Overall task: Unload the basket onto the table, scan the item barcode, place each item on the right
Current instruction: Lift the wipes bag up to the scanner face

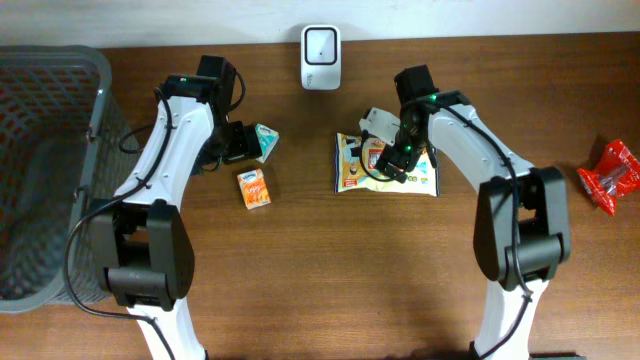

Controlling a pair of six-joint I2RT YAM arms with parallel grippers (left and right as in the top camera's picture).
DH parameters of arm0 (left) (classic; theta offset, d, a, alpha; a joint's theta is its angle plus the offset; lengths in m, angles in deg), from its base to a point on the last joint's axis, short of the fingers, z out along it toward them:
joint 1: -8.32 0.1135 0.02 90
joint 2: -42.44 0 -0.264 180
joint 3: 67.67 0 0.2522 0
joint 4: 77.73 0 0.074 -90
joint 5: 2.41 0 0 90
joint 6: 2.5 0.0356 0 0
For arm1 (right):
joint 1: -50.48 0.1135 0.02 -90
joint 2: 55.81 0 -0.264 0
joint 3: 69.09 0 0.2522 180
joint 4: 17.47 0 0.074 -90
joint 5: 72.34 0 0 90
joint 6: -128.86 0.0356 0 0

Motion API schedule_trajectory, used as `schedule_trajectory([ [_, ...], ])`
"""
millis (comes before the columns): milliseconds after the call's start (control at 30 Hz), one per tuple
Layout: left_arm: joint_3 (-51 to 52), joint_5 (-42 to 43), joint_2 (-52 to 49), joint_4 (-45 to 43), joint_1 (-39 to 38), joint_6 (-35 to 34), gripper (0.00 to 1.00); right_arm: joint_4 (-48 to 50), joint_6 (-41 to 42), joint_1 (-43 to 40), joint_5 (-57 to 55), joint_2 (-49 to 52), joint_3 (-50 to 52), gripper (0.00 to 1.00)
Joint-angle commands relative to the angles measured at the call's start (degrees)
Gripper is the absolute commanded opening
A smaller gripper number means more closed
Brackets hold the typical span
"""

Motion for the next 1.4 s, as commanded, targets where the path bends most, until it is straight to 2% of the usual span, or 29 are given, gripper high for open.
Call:
schedule_trajectory([
  [0, -0.09, 0.26, 0.7, 0.07, 0.0, -0.11, 0.99, 0.02, -1.99, 0.28, 0.28, 4.68, 2.8, 0.98],
  [100, -0.09, 0.26, 0.7, 0.07, 0.0, -0.11, 0.99, 0.04, 0.83, 0.31, 1.49, 6.38, 3.02, 0.99],
  [133, -0.09, 0.26, 0.7, 0.09, 0.0, -0.11, 0.99, 0.5, 2.14, 0.31, 1.22, 6.47, 3.02, 0.77],
  [167, -0.09, 0.26, 0.7, 0.07, 0.0, -0.11, 0.99, 1.2, 4.46, 0.31, 1.09, 6.47, 3.02, 0.46],
  [200, -0.09, 0.24, 0.7, 0.07, 0.0, -0.11, 0.99, 1.79, 7.13, 0.31, 1.05, 6.43, 2.93, 0.31],
  [233, -0.09, 0.26, 0.7, 0.07, 0.0, -0.11, 0.99, 2.03, 10.27, 0.31, 1.05, 6.43, 2.56, 0.1],
  [267, -0.09, 0.26, 0.7, 0.09, 0.0, -0.11, 0.99, 2.03, 12.72, 0.31, 1.09, 6.43, 2.34, 0.04],
  [433, -0.09, 0.26, 0.7, 0.07, 0.0, -0.11, 0.99, 1.95, 27.71, 0.37, 2.03, 6.4, 1.4, 0.04],
  [600, -0.09, 0.26, 0.7, 0.07, 0.0, -0.11, 0.99, -1.14, 42.42, 0.37, 9.05, 6.1, -2.89, 0.04],
  [800, -0.09, 0.26, 0.7, 0.07, 0.0, -0.11, 0.99, -9.18, 46.4, 0.57, 22.99, 5.42, -12.98, 0.04],
  [967, -0.09, 0.26, 0.7, 0.07, 0.0, -0.11, 0.99, -10.34, 59.58, 1.27, 23.08, 4.04, -20.85, 0.04],
  [1100, -0.09, 0.26, 0.7, 0.07, 0.0, -0.11, 0.99, -2.84, 71.52, 1.9, 21.94, 4.02, -22.93, 0.04],
  [1167, -0.09, 0.26, 0.7, 0.07, 0.0, -0.11, 0.99, 3.19, 79.45, 2.6, 16.83, 4.33, -22.93, 0.04],
  [1233, -0.09, 0.26, 0.7, 0.07, 0.0, -0.11, 0.99, 8.74, 82.47, 3.63, 11.08, 4.66, -22.91, 0.04],
  [1367, -0.09, 0.26, 0.7, 0.07, 0.0, -0.11, 0.99, 18.73, 83.12, 6.69, -0.42, 6.25, -22.91, 0.04],
])
